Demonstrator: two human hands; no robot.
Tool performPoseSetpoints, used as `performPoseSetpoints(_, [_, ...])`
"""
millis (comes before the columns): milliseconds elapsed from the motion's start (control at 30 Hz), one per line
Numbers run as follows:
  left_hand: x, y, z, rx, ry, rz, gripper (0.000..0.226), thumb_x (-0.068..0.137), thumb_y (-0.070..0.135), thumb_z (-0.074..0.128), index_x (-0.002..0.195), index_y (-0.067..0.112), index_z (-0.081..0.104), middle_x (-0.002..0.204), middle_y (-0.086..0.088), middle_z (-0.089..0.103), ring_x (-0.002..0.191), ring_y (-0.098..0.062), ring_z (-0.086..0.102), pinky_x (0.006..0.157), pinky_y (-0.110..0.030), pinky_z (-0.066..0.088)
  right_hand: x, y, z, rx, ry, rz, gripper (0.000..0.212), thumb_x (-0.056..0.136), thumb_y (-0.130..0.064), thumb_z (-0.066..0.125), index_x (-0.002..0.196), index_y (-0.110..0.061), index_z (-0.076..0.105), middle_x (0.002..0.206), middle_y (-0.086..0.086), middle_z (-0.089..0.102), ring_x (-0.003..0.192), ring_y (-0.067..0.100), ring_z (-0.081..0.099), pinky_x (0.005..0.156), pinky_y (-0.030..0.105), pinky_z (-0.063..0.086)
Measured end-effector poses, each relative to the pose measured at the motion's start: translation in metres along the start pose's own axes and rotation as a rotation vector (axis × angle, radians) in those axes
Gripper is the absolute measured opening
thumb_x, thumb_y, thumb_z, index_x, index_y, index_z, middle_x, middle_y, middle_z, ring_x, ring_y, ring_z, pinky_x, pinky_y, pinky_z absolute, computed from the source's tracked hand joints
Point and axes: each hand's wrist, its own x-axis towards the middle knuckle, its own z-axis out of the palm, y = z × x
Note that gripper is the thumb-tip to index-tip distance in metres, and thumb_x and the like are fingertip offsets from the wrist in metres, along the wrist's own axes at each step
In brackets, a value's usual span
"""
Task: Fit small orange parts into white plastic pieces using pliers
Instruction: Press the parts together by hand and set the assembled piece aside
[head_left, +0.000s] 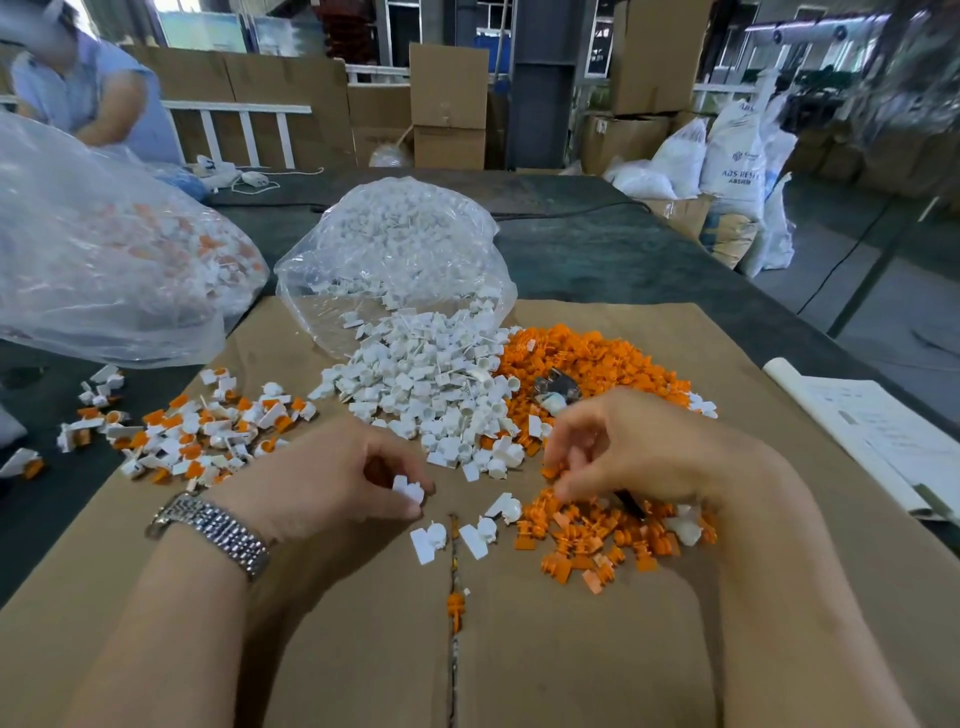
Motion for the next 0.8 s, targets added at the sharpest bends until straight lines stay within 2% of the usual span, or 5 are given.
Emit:
performPoseSetpoints(67, [0.002, 0.003, 0.003, -0.002, 0.057, -0.031, 0.007, 0.086, 0.040, 0.078, 0.091, 0.041, 0.074, 0.081, 0.017, 0.071, 0.065, -0.004, 0.066, 0.061, -0.011, 0.047, -0.004, -0.003, 0.002, -0.095, -0.091, -0.017, 0.027, 0.077, -0.027, 0.088, 0.099, -0.034, 0.074, 0.090, -0.010, 0.068, 0.072, 0.001, 0.061, 0.065, 0.020, 0.044])
performPoseSetpoints(267, [0.005, 0.016, 0.008, -0.298, 0.185, -0.048, 0.009, 0.089, 0.026, 0.077, 0.097, 0.025, 0.072, 0.081, 0.005, 0.078, 0.069, -0.013, 0.075, 0.065, -0.014, 0.055, 0.013, -0.018, 0.019, -0.248, 0.036, -0.018, 0.017, 0.084, -0.019, 0.081, 0.094, -0.033, 0.076, 0.080, -0.020, 0.061, 0.077, -0.002, 0.057, 0.060, 0.013, 0.037])
performPoseSetpoints(500, [0.003, 0.031, 0.007, -0.761, 0.262, -0.098, 0.016, 0.088, 0.008, 0.076, 0.101, 0.003, 0.068, 0.093, -0.011, 0.079, 0.087, -0.028, 0.078, 0.074, -0.025, 0.061, 0.023, -0.030, 0.023, -0.361, 0.170, -0.055, 0.009, 0.092, -0.020, 0.070, 0.101, -0.018, 0.070, 0.105, -0.001, 0.067, 0.096, 0.017, 0.062, 0.076, 0.031, 0.052])
performPoseSetpoints(667, [0.003, 0.037, 0.013, -1.229, 0.270, -0.125, 0.035, 0.076, 0.008, 0.073, 0.108, -0.006, 0.069, 0.099, -0.027, 0.074, 0.090, -0.035, 0.075, 0.064, -0.030, 0.062, 0.022, -0.037, 0.007, -0.110, 0.332, -0.156, 0.011, 0.092, -0.019, 0.069, 0.101, -0.023, 0.064, 0.093, -0.008, 0.067, 0.085, 0.007, 0.064, 0.075, 0.026, 0.055])
performPoseSetpoints(800, [0.010, 0.030, 0.010, -1.272, 0.300, -0.141, 0.023, 0.075, 0.010, 0.076, 0.095, 0.000, 0.079, 0.098, -0.017, 0.076, 0.084, -0.025, 0.072, 0.066, -0.027, 0.059, 0.029, -0.041, 0.006, 0.142, 0.382, -0.272, 0.012, 0.095, -0.021, 0.070, 0.105, -0.027, 0.072, 0.093, -0.009, 0.072, 0.082, 0.002, 0.069, 0.078, 0.019, 0.056])
